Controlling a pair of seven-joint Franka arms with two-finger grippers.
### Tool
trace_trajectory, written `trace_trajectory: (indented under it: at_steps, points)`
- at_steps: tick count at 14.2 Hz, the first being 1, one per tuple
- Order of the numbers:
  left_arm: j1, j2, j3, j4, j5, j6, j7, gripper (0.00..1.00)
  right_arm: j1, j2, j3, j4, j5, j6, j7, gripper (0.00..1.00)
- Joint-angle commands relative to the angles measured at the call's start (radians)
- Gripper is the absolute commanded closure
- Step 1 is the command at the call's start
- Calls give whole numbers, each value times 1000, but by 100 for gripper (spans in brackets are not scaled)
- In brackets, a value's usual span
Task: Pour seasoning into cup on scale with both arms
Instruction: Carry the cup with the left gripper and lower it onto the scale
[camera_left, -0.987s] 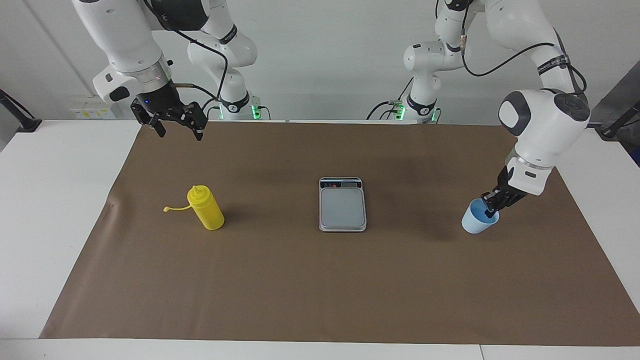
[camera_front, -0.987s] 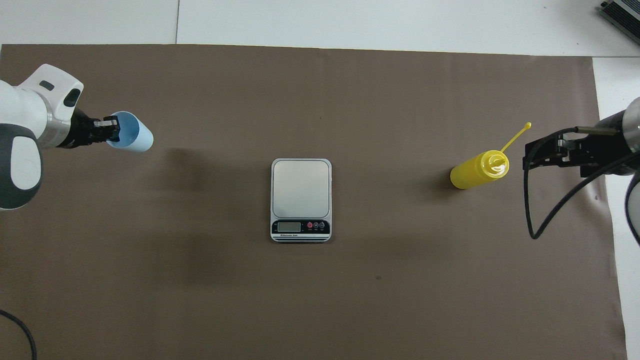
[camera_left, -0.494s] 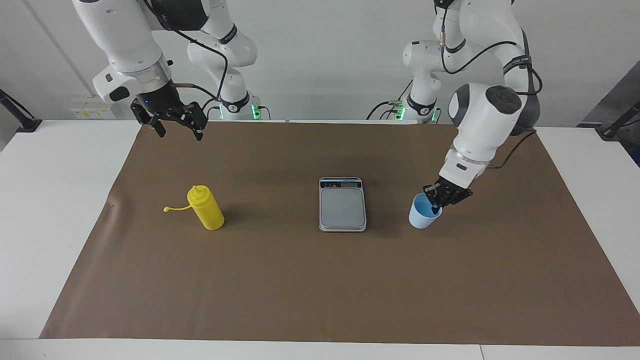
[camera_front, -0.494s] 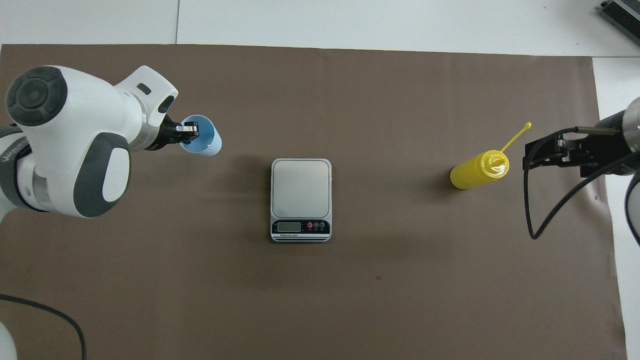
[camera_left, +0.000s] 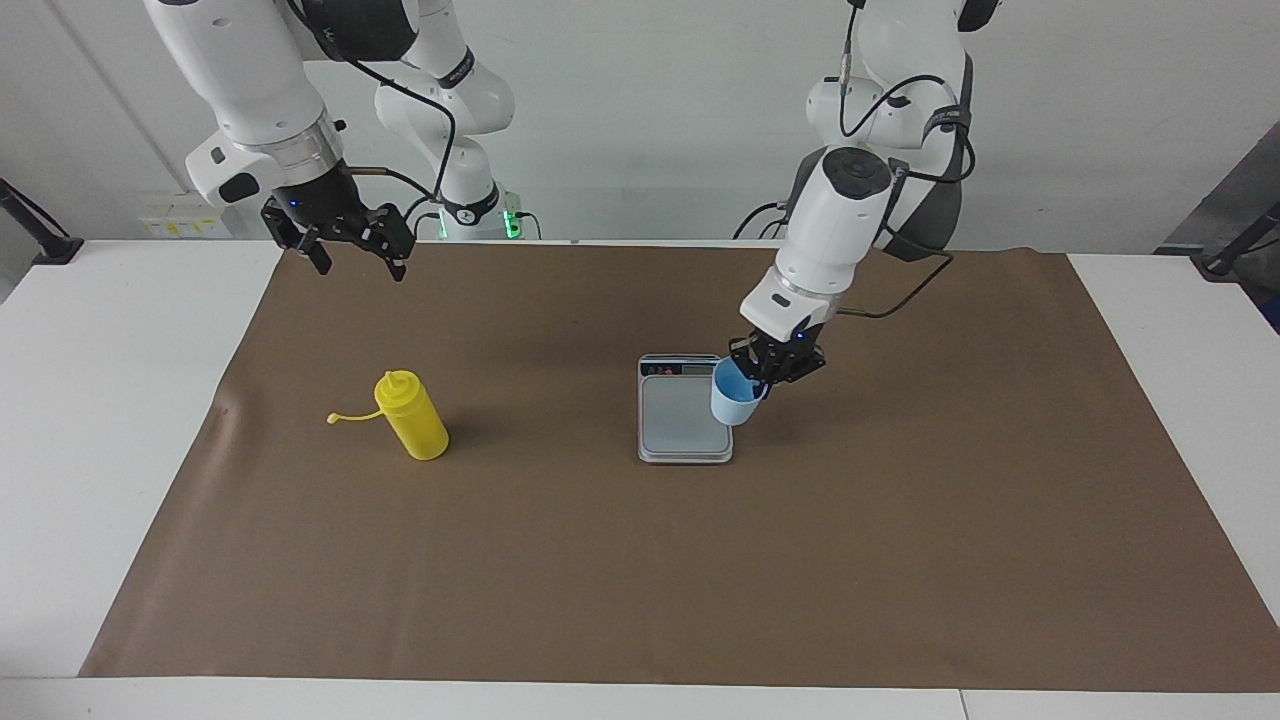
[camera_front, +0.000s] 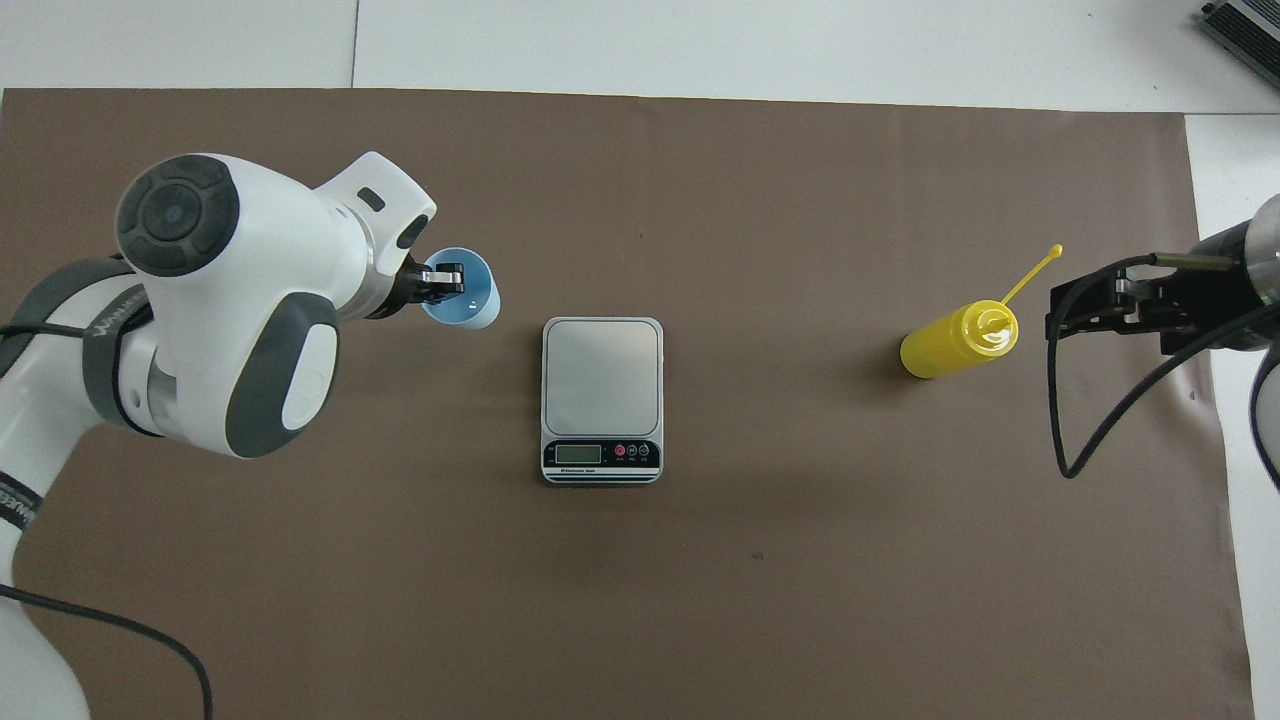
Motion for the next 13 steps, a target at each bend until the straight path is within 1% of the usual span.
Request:
trace_trajectory:
  at_steps: [1,2,5,13]
  points:
    - [-40,60,17,11,-10,81,-26,100,-20,-15,12,-20,19,14,-18,0]
    - [-57,71,19,0,-10,87,-27,100,-20,-15,12,-20,19,14,-18,0]
    - [-60,94,19,-14,-10,107,-27,100,-20,-15,12,-20,19,14,-18,0]
    - [-81,85,19,-46,-10,90,-28,100,-20,-13,12,-20,19,14,-18,0]
